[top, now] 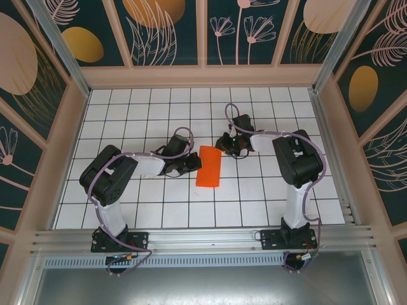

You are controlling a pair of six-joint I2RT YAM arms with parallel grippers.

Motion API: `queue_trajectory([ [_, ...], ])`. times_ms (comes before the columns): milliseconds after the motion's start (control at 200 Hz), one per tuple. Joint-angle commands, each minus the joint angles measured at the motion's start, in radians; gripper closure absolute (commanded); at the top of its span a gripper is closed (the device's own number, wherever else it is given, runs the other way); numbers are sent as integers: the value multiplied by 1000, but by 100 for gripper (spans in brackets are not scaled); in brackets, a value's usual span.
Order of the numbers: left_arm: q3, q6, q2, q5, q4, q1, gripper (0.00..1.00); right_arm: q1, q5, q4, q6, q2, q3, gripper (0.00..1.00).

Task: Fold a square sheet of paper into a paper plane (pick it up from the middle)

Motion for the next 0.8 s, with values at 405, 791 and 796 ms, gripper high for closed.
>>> queue_trajectory([
  [405, -43, 28, 28, -66, -183, -1, 100, -18, -9, -62, 17, 2, 90, 80],
  [791, -48, 28, 27, -64, -182, 0, 100, -15, 27, 18, 64, 45, -33, 80],
  [796, -48, 28, 28, -63, -182, 0, 100, -15, 27, 19, 65, 46, -35, 80],
])
